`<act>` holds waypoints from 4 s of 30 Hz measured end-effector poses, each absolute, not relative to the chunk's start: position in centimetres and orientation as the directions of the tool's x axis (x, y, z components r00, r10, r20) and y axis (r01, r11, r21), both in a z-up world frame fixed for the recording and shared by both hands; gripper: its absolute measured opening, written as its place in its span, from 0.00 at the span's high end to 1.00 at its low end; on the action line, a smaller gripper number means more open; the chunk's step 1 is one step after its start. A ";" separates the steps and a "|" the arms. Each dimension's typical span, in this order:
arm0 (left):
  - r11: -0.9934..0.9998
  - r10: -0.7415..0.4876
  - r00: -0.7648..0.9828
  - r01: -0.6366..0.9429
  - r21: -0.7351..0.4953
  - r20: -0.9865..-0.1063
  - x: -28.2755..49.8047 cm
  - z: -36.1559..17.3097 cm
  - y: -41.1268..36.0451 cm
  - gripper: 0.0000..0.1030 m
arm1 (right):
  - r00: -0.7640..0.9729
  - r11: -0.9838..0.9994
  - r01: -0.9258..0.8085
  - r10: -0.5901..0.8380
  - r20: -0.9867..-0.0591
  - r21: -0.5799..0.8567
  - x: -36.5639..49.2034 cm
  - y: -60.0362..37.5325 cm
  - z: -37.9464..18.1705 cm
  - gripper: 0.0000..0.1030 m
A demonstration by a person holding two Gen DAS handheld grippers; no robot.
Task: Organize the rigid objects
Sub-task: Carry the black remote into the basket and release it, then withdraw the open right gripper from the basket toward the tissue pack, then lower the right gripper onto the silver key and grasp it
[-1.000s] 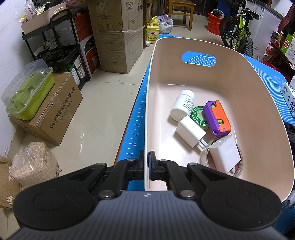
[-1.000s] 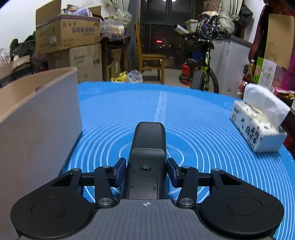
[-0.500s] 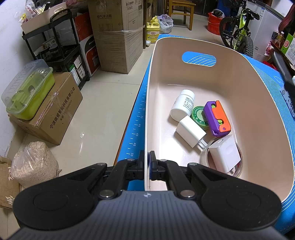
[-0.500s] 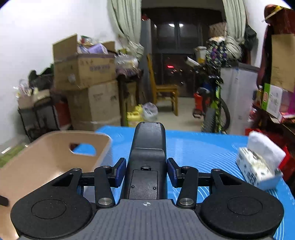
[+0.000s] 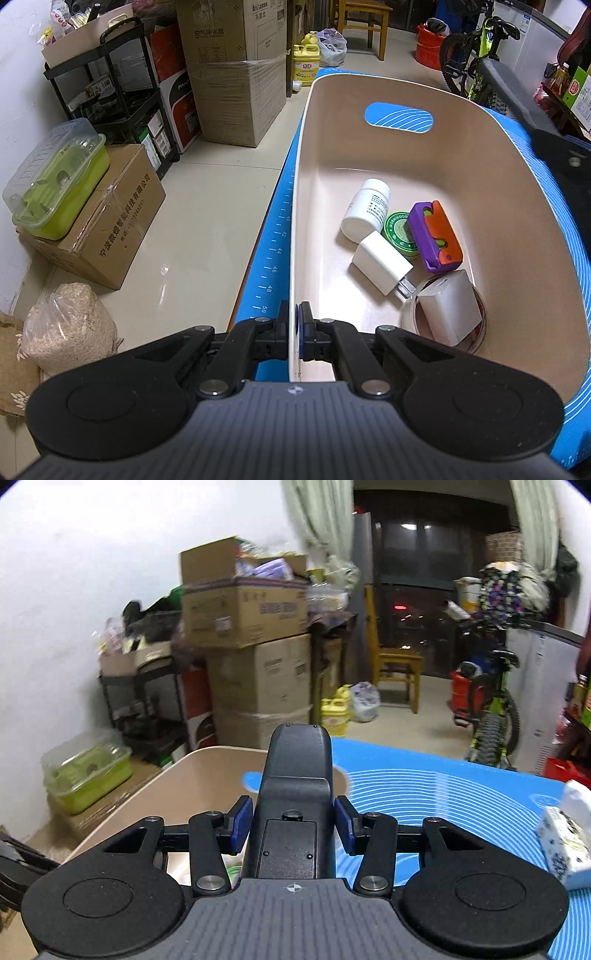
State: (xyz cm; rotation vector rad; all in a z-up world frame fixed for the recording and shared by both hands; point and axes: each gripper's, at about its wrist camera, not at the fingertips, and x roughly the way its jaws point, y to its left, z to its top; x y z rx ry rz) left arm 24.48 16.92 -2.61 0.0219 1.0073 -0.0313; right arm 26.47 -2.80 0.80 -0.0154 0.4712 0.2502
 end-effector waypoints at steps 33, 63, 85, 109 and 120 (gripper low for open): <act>0.999 -0.025 0.530 0.039 -0.005 -0.848 24.6 -2.7 16.7 0.95 | 0.498 0.938 -0.345 0.163 -0.852 -0.023 33.3 5.6 -5.5 0.45; 0.999 -0.016 0.528 0.033 0.002 -0.849 24.6 -2.8 17.2 0.95 | 0.763 0.991 -0.129 0.121 -0.636 0.033 26.4 -10.0 -0.1 0.26; 1.000 -0.010 0.527 0.031 0.007 -0.850 24.7 -2.9 17.1 0.95 | 0.578 0.962 -0.270 0.185 -0.795 0.028 25.9 -7.7 -10.5 0.46; 1.000 -0.011 0.527 0.030 0.006 -0.850 24.7 -2.8 16.9 0.95 | 0.665 0.968 -0.250 0.158 -0.730 -0.019 27.6 -8.4 -9.9 0.41; 1.000 -0.011 0.527 0.030 0.005 -0.850 24.7 -2.8 16.9 0.95 | 0.659 0.968 -0.252 0.169 -0.732 -0.003 28.7 -7.5 -11.3 0.64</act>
